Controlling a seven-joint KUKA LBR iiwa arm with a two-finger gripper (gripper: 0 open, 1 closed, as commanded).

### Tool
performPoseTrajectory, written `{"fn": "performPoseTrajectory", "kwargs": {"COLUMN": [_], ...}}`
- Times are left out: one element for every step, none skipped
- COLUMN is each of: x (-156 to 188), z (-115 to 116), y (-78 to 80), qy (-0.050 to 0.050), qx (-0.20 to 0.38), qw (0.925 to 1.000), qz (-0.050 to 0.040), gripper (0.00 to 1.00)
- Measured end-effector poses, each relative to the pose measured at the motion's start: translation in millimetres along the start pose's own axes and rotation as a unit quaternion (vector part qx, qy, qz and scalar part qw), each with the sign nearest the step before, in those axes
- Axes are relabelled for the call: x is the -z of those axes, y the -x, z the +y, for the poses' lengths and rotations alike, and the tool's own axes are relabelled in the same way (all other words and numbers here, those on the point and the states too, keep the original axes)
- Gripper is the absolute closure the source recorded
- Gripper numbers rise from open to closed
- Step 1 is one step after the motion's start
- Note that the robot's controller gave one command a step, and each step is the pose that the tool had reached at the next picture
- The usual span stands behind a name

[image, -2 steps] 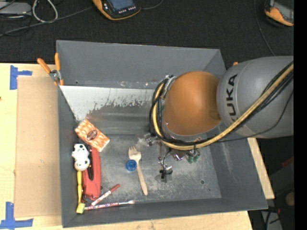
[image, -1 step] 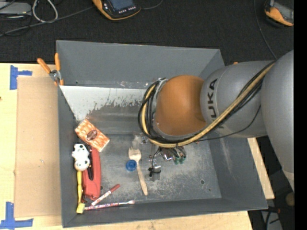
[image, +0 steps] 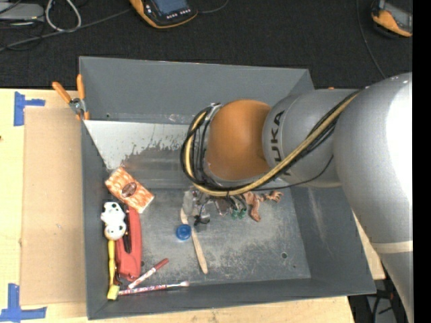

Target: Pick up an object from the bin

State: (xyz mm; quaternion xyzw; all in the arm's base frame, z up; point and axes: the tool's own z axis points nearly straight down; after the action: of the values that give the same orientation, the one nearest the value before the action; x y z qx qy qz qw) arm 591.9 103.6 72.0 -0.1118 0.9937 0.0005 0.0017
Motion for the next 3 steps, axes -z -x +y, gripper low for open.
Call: {"fn": "performPoseTrajectory", "kwargs": {"x": [-2.3,-2.4,-0.6], "z": [-0.8,-0.8,-5.6], "y": [-1.2,-1.3,-8.8], "qy": [0.000,0.000,0.000], "qx": [-0.001,-0.002,-0.038], "qw": [1.0000,1.0000,0.9993], "qz": [0.0010,0.0012,0.0017], "gripper": [0.00,0.00,0.00]}}
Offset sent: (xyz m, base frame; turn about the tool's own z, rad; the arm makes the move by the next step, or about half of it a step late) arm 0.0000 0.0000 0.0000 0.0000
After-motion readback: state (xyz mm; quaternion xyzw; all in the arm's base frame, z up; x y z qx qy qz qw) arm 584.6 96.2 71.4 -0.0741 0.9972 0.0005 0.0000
